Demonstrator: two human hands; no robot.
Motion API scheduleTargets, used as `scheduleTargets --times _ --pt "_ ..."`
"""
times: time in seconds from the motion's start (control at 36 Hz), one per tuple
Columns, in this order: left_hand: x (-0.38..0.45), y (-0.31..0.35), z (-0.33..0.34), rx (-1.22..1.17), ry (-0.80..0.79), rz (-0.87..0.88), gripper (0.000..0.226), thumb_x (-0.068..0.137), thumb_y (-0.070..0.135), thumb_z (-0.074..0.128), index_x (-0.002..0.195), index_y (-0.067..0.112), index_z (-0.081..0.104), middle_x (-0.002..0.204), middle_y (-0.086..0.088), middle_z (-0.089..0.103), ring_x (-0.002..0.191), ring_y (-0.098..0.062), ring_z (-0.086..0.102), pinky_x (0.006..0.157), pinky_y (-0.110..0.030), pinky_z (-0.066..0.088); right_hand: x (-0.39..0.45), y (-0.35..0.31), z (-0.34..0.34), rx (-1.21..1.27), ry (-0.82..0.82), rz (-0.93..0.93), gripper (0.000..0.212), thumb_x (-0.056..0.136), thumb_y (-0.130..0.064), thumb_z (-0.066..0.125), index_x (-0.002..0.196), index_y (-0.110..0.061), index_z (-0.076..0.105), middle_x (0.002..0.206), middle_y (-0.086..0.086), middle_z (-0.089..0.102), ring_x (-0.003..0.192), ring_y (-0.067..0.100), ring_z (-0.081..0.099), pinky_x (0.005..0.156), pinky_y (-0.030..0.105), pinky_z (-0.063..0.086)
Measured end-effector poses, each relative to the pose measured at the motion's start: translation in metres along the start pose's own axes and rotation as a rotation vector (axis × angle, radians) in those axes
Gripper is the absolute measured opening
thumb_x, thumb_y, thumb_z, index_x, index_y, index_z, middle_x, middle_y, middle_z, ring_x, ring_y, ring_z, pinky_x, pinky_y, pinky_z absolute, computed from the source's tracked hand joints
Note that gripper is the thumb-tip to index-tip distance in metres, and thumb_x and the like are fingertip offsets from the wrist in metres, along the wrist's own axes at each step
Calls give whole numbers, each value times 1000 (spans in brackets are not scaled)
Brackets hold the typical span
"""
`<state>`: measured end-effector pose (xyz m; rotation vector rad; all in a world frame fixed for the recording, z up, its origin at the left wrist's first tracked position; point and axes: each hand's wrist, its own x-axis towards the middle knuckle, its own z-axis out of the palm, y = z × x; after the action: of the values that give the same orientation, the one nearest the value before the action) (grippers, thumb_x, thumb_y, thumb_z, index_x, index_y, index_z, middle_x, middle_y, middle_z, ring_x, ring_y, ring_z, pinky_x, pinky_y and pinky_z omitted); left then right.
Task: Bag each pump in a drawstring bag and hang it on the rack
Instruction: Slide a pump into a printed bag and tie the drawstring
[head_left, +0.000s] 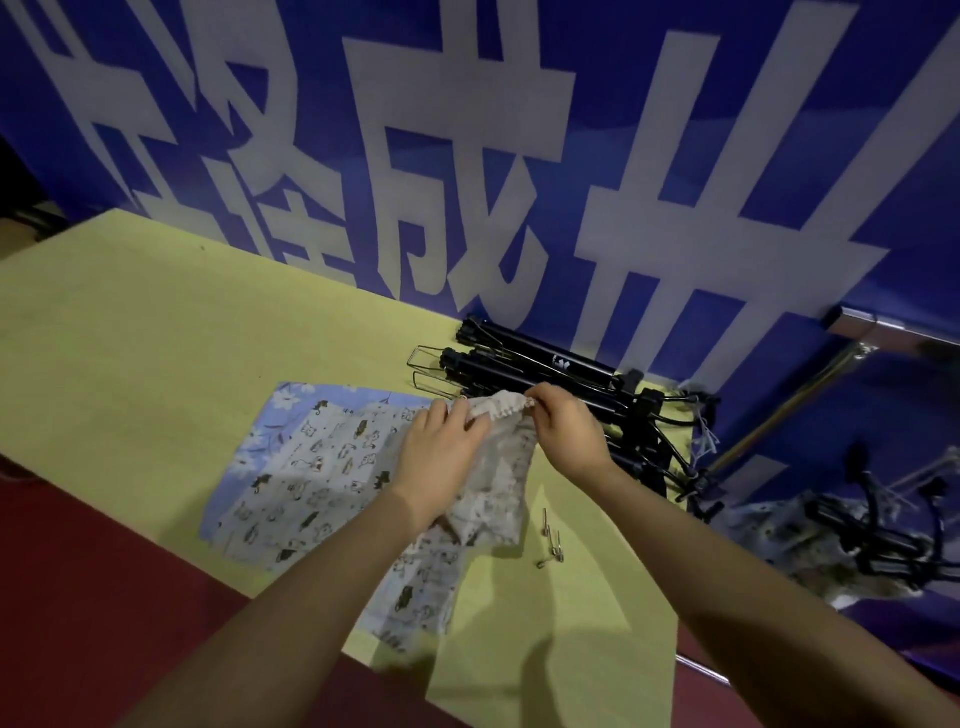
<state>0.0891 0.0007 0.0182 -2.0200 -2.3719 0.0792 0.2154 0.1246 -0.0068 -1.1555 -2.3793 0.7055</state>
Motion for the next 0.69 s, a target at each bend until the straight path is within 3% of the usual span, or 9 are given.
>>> scheduleTargets --times 0.06,0.17,0.25,0.33,0.44,0.53,0.58,0.69 --pt "1 2 -3 31 -30 -15 74 75 -8 56 138 16 26 131 -11 33 116 -32 38 93 -37 36 1 5 -3 2 38 40 22 98 -20 42 110 -19 61 108 3 65 94 25 62 75 40 52" --pt "3 7 -3 -63 -74 -64 85 76 -9 58 146 16 16 138 -11 29 104 -27 52 67 -28 41 -3 9 -8 72 19 67 22 98 -24 47 114 -17 61 110 3 62 98 23 60 79 39 52" --pt "3 11 0 -126 -106 -103 86 78 -9 56 148 13 11 151 -10 16 99 -26 55 64 -27 40 -13 12 -8 142 -15 76 32 94 -29 56 122 -14 56 108 1 56 97 17 56 83 35 50" --pt "2 14 1 -115 -116 -111 87 80 -8 55 150 11 7 157 -8 3 101 -25 57 61 -27 40 -28 19 -6 173 -11 158 30 91 -32 61 115 -14 54 97 -3 52 85 13 52 75 34 49" --pt "2 20 5 -130 -143 -132 88 81 -6 58 150 12 6 159 -5 -3 112 -28 54 66 -28 43 -51 38 4 29 -112 237 9 92 -21 56 96 -13 58 97 0 56 85 18 55 67 30 42" --pt "2 25 12 -153 -143 -148 88 82 -2 61 150 13 7 159 -4 -2 124 -29 46 73 -30 46 -66 54 16 -79 -279 348 2 87 -15 56 85 -14 57 100 9 65 93 27 63 74 36 53" --pt "2 26 19 -172 -139 -161 88 81 -2 61 150 12 8 159 -4 -1 127 -28 43 79 -33 48 -78 60 21 -125 -371 415 5 86 -17 59 84 -15 55 101 9 65 94 28 63 75 36 52" --pt "3 29 33 -203 -133 -162 88 79 -7 57 150 14 10 158 -3 2 124 -28 46 74 -34 52 -93 67 29 -140 -400 489 15 85 -26 63 88 -14 54 103 10 63 94 28 61 75 35 49"
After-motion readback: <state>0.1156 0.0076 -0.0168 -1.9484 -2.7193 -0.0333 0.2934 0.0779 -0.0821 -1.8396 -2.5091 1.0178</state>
